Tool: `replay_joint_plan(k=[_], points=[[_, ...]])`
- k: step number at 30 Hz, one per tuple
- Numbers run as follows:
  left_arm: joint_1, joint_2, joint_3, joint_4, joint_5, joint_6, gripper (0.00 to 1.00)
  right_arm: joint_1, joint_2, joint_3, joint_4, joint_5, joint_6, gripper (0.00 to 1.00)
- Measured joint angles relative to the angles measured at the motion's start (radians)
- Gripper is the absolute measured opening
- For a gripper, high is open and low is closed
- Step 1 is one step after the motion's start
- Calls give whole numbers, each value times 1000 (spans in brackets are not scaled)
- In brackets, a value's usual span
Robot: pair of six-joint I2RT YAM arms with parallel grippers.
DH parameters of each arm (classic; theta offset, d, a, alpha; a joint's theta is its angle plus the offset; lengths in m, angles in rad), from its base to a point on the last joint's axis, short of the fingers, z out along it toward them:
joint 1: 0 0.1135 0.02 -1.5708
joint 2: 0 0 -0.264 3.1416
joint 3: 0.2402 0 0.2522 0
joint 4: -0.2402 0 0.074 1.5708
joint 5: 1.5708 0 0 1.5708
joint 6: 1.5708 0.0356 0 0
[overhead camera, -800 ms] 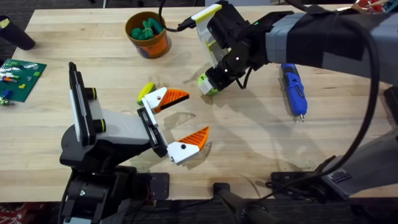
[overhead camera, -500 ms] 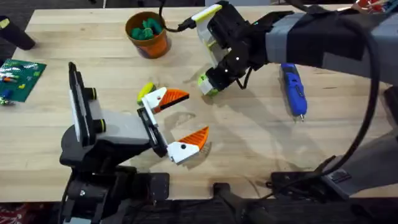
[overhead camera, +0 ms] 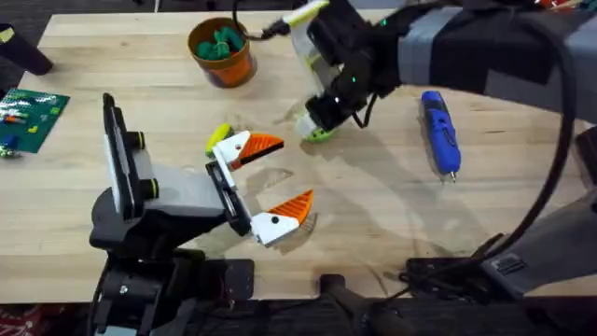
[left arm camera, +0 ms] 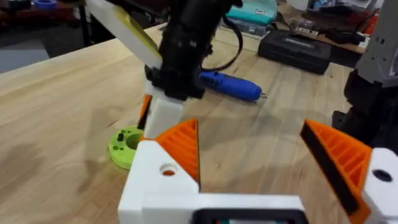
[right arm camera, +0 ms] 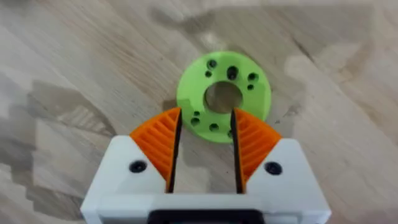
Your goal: Pick up the gripper from the table and insert it into the empty holder that is missing its gripper. Then pick up a screw, insert it into the mounting hole, and use the screwdriver to tighten it. Finally, clean up the table by picking up the vegetable and placing it into the bucket.
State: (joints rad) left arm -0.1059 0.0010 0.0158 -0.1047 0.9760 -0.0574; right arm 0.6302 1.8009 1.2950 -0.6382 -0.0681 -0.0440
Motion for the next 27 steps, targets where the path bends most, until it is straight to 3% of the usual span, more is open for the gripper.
replay_joint_plan(k=[7,15,27], points=[[0,0,0,0,0,0,984,2,1,111,-14,0,7,465],[0,0,0,0,0,0,984,2,7,115,-8,4,7,465],[0,0,0,0,0,0,984,2,134,116,40,19,10,465]])
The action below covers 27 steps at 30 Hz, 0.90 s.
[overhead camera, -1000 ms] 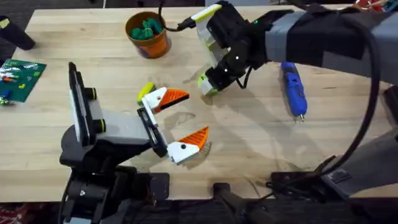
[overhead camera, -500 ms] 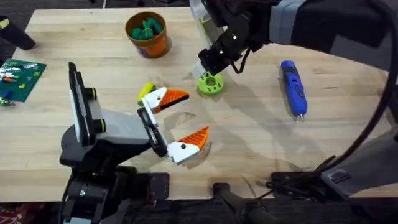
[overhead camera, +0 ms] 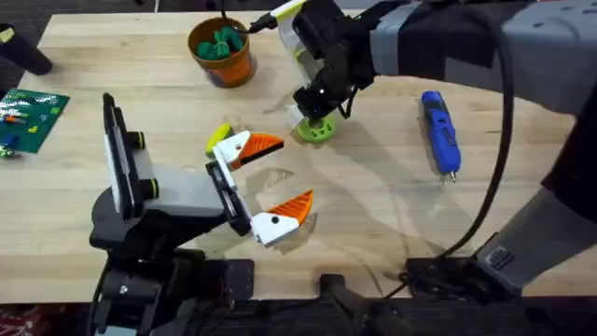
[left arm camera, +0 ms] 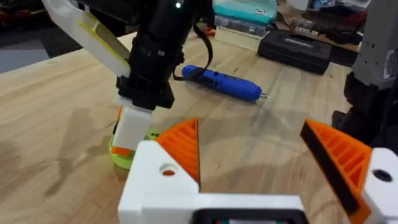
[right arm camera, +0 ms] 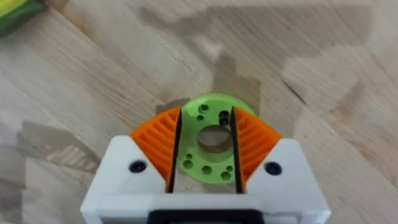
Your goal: Pick up the gripper from the table and insert it into the empty holder that is missing its gripper. Then pick up a screw, insert it into the mounting hole, and use the screwdriver to tighten it. Finally, clean up the table by picking up the vegetable and placing it into the bucket.
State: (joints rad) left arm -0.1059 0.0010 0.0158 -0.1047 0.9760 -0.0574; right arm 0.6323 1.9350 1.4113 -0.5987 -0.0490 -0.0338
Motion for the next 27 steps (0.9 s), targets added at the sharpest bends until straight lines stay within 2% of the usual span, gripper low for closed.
replay_joint_plan(k=[14,17,20,24,27], points=[[0,0,0,0,0,0,984,0,0,0,17,0,0,465],[0,0,0,0,0,0,984,0,0,0,17,1,0,432],[0,0,0,0,0,0,984,0,0,0,16,1,1,379],[0,0,0,0,0,0,984,0,0,0,13,4,-11,147],[0,0,0,0,0,0,984,0,0,0,11,4,-14,106]])
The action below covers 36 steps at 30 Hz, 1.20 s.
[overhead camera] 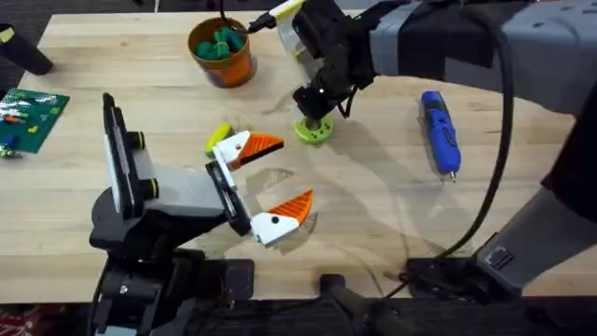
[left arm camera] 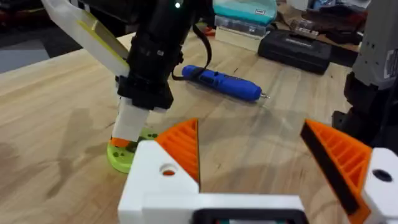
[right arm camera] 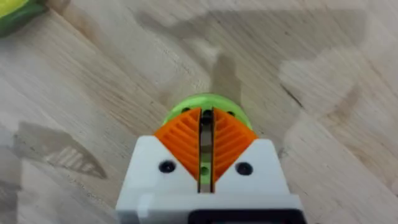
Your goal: Pick up the gripper from the table and insert it into the empty holder that is missing its gripper. Then pick up a screw, insert it into the mounting hole, and use the screwdriver to tighten it. Finally, clean up the table by picking up the vegetable and placing it into the bucket.
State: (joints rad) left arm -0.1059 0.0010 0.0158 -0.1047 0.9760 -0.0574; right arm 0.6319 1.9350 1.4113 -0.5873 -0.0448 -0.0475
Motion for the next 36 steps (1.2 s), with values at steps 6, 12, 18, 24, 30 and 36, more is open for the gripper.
replay_joint_plan(k=[6,12,18,24,30,36], points=[[0,0,0,0,0,0,984,0,7,1,3,0,-5,10],[0,0,0,0,0,0,984,0,11,6,3,0,-5,8],[0,0,0,0,0,0,984,0,11,10,-4,0,-5,8],[0,0,0,0,0,0,984,0,11,36,-65,0,-5,8],[0,0,0,0,0,0,984,0,3,129,-171,0,-5,8],[0,0,0,0,0,0,984,0,-36,231,-264,0,-5,8]])
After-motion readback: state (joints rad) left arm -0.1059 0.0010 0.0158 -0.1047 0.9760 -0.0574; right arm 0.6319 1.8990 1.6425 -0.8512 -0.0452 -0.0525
